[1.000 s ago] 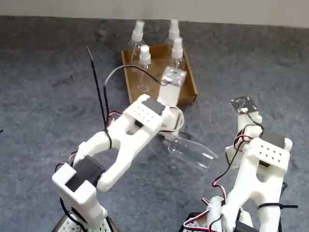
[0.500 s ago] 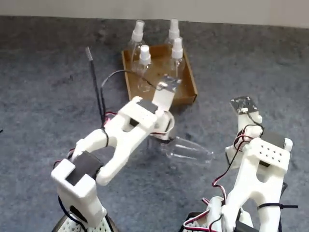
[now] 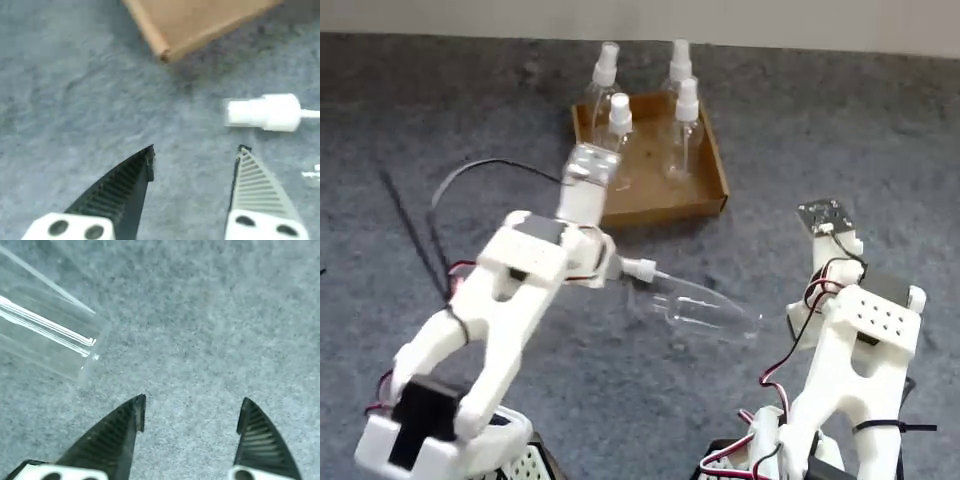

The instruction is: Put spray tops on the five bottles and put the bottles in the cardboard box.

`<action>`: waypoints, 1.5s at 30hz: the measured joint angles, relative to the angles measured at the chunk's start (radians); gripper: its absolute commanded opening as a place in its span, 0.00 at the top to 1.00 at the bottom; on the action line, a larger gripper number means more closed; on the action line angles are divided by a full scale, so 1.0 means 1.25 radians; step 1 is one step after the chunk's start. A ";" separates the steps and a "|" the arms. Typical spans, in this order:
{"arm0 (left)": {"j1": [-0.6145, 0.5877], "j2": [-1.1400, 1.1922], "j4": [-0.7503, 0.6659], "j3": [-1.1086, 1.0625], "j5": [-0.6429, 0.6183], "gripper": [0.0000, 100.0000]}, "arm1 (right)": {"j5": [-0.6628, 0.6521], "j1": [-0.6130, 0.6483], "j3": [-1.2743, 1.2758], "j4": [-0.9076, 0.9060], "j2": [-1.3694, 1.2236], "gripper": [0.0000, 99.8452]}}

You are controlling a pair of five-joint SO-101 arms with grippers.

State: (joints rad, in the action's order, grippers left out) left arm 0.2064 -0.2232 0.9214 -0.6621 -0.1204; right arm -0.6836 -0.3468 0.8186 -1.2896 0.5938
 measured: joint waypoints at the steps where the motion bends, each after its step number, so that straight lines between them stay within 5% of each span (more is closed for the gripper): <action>1: -0.012 -0.016 0.000 -0.002 0.000 0.80 | 0.000 0.000 0.000 0.000 0.000 0.74; 11: 0.076 -0.074 0.000 0.002 -0.142 0.80 | 0.000 0.000 0.000 0.000 0.000 0.74; 24: 0.126 0.230 0.000 0.180 -0.381 0.79 | 0.000 0.016 0.000 -0.002 0.000 0.74; 34: 0.125 0.234 -0.037 0.184 -0.462 0.67 | 0.000 0.021 0.000 -0.002 0.000 0.74; 45: 0.126 0.295 -0.038 0.184 -0.475 0.69 | 0.000 0.021 0.000 -0.002 0.000 0.74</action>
State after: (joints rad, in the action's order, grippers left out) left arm 0.3644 0.1450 0.8738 -0.4319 -0.7142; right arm -0.6836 -0.3207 0.8186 -1.2927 0.5938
